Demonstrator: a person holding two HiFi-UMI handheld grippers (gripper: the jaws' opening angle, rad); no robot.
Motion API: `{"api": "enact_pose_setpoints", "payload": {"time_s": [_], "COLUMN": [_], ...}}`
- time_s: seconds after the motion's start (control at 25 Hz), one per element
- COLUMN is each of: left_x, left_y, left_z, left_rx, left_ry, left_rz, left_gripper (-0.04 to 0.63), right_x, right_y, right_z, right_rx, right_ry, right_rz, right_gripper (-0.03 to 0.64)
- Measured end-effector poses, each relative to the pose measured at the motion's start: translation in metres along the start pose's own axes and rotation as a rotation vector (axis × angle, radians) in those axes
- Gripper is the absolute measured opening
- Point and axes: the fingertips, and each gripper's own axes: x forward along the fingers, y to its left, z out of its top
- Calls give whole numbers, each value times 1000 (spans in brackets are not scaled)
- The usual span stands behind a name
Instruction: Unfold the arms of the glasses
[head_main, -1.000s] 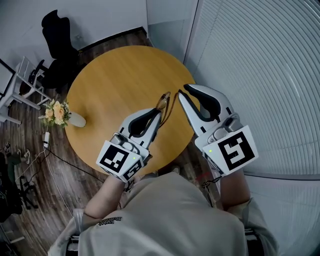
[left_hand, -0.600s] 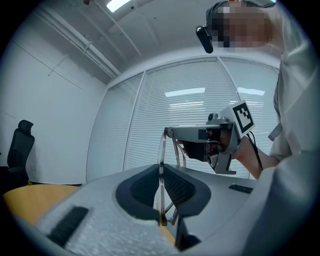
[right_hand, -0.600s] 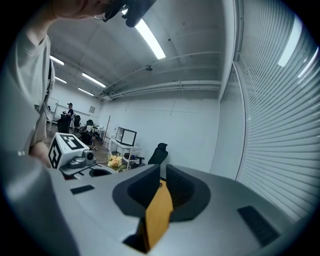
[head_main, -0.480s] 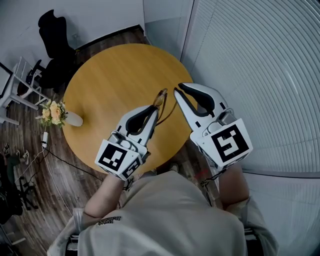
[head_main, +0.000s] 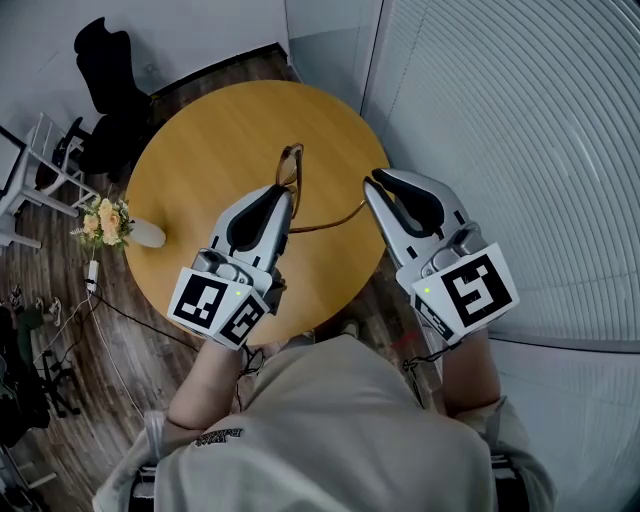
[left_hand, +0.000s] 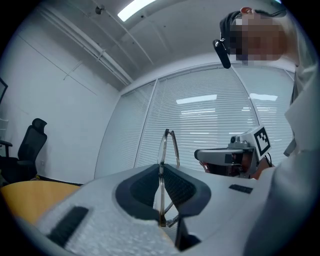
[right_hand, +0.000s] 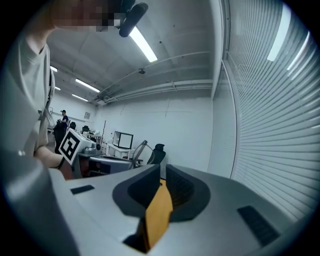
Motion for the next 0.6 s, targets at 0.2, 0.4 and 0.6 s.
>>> {"api": "enact_pose_setpoints", "payload": {"time_s": [0.2,0.4,0.6], "left_x": [4,2,0], "left_y": [4,11,13], "left_z": [0,4,2], "left_rx": [5,-1,-18], "left_ry": [-7,-14,-14], "left_rz": [24,41,45], "left_gripper": [43,43,43], "right_x": [-11,-16,-18], "right_y": [-4,4,17], "right_z": [-28,-42,-63], "right_rx": [40,76,104], "right_ry": [44,78,123], "right_rz": [-9,-2,15], "right_gripper": [41,41,41]}}
